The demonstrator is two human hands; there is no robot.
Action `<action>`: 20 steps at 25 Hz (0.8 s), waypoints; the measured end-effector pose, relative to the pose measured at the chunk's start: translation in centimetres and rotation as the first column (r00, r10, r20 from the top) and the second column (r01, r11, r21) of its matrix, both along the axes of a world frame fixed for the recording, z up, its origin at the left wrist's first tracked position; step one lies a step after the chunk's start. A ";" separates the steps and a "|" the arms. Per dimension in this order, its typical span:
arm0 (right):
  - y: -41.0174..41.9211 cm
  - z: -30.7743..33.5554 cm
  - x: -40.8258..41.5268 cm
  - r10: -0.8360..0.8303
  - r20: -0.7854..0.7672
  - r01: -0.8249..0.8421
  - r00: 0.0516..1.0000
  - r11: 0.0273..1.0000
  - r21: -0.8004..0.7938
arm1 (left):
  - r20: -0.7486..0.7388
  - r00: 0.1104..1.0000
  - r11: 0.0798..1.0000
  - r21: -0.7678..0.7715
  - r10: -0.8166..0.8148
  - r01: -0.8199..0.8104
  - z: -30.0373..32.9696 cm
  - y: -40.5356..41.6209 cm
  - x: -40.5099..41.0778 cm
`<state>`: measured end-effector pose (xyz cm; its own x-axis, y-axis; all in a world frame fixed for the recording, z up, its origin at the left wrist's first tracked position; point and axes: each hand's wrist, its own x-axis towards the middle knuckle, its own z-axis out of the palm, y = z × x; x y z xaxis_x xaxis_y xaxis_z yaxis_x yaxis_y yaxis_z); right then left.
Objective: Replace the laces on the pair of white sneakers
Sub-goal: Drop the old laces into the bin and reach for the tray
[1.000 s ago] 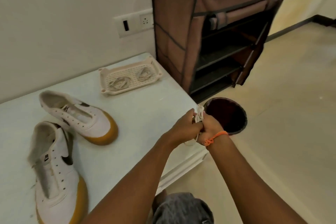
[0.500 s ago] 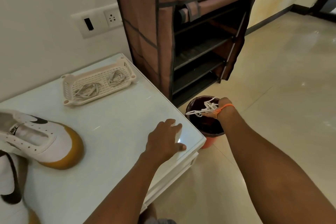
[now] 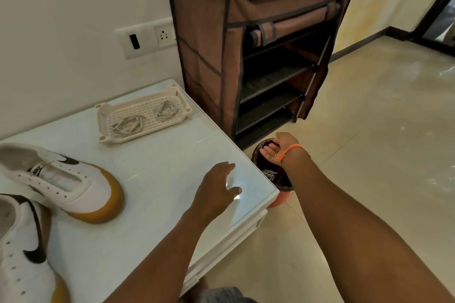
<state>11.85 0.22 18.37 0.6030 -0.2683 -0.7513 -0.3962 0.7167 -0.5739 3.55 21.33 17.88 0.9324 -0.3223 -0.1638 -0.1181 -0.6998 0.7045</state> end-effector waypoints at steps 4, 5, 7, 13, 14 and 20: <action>6.7 2.5 1.1 0.167 -0.008 -0.166 0.986 0.973 -0.159 | 0.071 0.974 0.973 -0.100 0.214 -0.206 2.9 4.8 0.3; 8.8 3.0 1.4 0.227 -0.002 -0.222 0.974 0.952 -0.210 | 0.090 0.959 0.958 -0.125 0.270 -0.258 3.8 6.3 0.4; 13.8 3.5 1.9 0.390 0.001 -0.364 0.921 0.861 -0.354 | 0.117 0.922 0.922 -0.170 0.369 -0.348 5.6 9.7 0.3; 27.5 2.1 6.6 0.720 -0.342 -0.087 0.605 -0.367 -0.926 | 0.335 0.869 0.904 0.101 0.363 -0.417 6.9 19.0 2.0; 28.9 1.6 8.2 0.679 -0.428 -0.011 0.596 -0.526 -0.850 | 0.310 0.887 0.903 0.154 0.343 -0.402 6.4 19.9 2.8; 28.5 -0.3 15.5 0.349 -0.742 -0.323 0.572 -0.735 -0.596 | 0.228 0.971 0.910 0.383 0.073 -0.159 3.3 17.1 5.8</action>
